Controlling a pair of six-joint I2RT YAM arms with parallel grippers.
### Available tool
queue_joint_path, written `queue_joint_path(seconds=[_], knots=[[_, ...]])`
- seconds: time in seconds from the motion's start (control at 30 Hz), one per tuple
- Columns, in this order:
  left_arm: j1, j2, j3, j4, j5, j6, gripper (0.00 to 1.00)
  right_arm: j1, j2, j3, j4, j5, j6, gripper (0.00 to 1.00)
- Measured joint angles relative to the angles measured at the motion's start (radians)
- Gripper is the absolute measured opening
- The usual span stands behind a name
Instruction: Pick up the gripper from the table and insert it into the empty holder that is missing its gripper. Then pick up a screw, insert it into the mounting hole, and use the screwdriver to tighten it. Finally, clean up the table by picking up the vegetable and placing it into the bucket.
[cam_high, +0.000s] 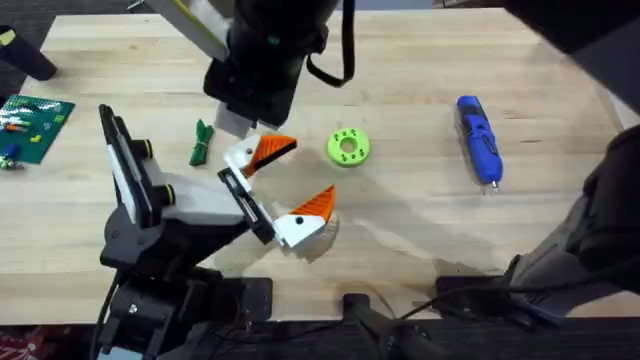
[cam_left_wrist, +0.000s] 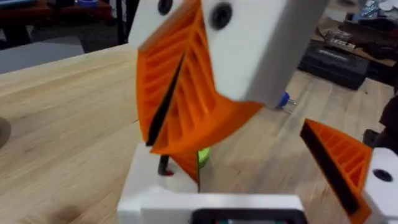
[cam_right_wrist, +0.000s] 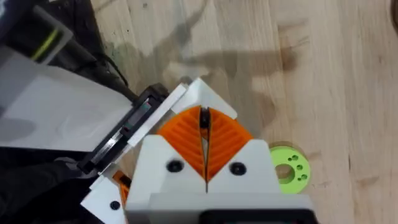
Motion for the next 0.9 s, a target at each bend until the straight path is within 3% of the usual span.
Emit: queue_joint_path(seconds=[0.9], knots=[[0.000, 0.000, 0.000, 0.000, 0.000, 0.000, 0.991, 0.000, 0.085, 0.003, -0.053, 0.000, 0.000, 0.009]])
